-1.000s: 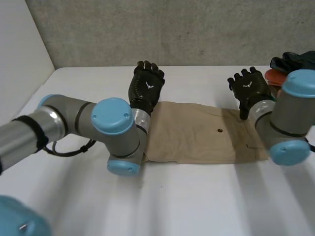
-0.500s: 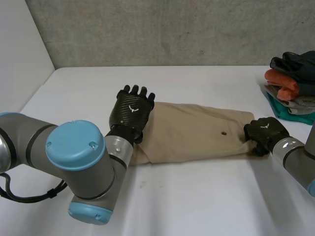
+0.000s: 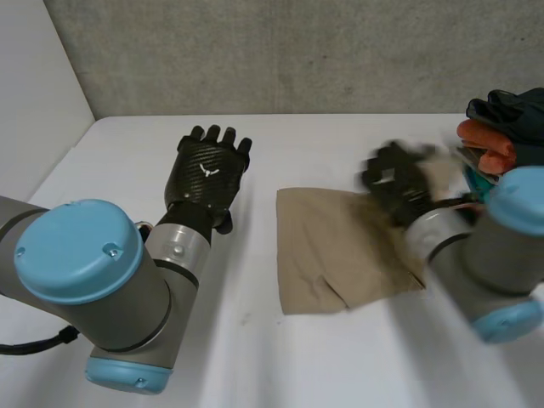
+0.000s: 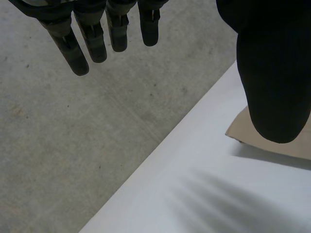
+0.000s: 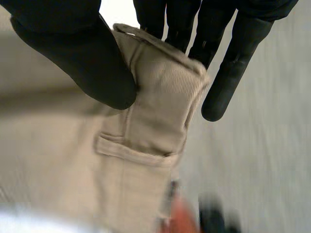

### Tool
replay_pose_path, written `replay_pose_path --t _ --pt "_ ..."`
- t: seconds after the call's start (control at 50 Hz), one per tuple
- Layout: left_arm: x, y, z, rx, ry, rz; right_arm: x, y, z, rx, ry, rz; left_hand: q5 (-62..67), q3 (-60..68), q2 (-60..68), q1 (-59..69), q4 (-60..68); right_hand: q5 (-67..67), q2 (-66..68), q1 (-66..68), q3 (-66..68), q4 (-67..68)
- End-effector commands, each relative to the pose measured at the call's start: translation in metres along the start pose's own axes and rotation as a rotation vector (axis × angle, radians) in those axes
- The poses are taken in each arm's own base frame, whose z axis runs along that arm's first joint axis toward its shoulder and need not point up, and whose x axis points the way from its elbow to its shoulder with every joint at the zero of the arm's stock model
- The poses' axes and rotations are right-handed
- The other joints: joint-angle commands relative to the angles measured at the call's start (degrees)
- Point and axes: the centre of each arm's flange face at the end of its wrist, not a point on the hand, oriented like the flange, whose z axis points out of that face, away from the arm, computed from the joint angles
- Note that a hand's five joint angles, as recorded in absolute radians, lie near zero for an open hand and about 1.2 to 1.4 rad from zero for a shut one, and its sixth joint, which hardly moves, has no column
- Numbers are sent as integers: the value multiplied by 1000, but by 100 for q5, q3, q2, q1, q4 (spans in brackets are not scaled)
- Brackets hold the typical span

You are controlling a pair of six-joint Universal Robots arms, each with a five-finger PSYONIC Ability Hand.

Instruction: Fold the laundry.

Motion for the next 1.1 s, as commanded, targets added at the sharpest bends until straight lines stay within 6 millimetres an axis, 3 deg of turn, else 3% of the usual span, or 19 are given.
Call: replay_pose_path --t 0.02,0.08,0.1,0.14,0.16,0.22,0.24,0.3,0.32,0.4,0.48,0.54,0.66,0.74,0.88,0.98,1.1 --pt "-5 -7 1 19 -15 -53 -90 -66 -31 342 -287 -9 -286 -211 -184 -93 -161 1377 1340 1748 1186 1138" --pt "-7 -10 3 32 -19 -60 -103 -69 -37 355 -332 -20 -286 -211 -184 -93 -161 1377 1340 1748 1186 1138" --pt "-8 -11 4 35 -22 -61 -104 -70 -39 358 -349 -3 -286 -211 -184 -93 -161 -1931 -1968 -1560 -2122 -2170" --pt "-9 -16 8 51 -28 -64 -102 -71 -40 359 -352 13 -286 -211 -184 -93 -161 -4912 -4949 -4541 -5103 -5150" --pt "-9 -17 9 55 -30 -65 -96 -72 -39 350 -334 41 -286 -211 -184 -93 -161 -5623 -5660 -5252 -5814 -5862" --pt "-10 -23 16 77 -35 -68 -66 -76 -37 345 -275 122 -286 -211 -184 -93 -161 -5623 -5660 -5252 -5814 -5862" --pt "-10 -24 18 84 -35 -69 -38 -72 -33 327 -218 224 -286 -211 -184 -93 -161 -5623 -5660 -5252 -5814 -5862" --pt "-2 -26 28 99 -25 -72 -2 -64 -29 305 -157 431 -286 -211 -184 -93 -161 -5623 -5660 -5252 -5814 -5862" --pt "0 -26 31 103 -24 -73 10 -57 -26 288 -146 580 -286 -211 -184 -93 -161 -5623 -5660 -5252 -5814 -5862" --pt "16 -32 46 137 3 -85 37 -39 -17 233 -122 876 -286 -211 -184 -93 -161 -5623 -5660 -5252 -5814 -5862" --pt "47 -31 55 167 104 -87 54 -8 -10 98 -94 966 -286 -211 -184 -93 -161 -5623 -5660 -5252 -5814 -5862" --pt "68 -24 63 159 185 -78 43 18 0 -38 -131 1004 -286 -211 -184 -93 -161 -5623 -5660 -5252 -5814 -5862" --pt "100 12 82 60 279 -52 27 33 12 -166 -228 984 -265 -190 -163 -72 -140 -5623 -5660 -5252 -5814 -5862" --pt "110 35 84 -64 317 -29 9 39 17 -205 -303 982 -215 -140 -113 -22 -90 -5623 -5660 -5252 -5814 -5862" --pt "104 59 73 -279 275 27 -15 48 26 -180 -396 926 -214 -139 -112 -21 -89 -5623 -5660 -5252 -5814 -5862" --pt "98 66 65 -357 242 58 -31 59 31 -208 -416 872 -214 -140 -113 -21 -90 -5623 -5660 -5252 -5814 -5862" --pt "98 58 58 -384 265 65 -26 66 37 -237 -359 774 -197 -123 -96 -4 -73 -5623 -5660 -5252 -5814 -5862"
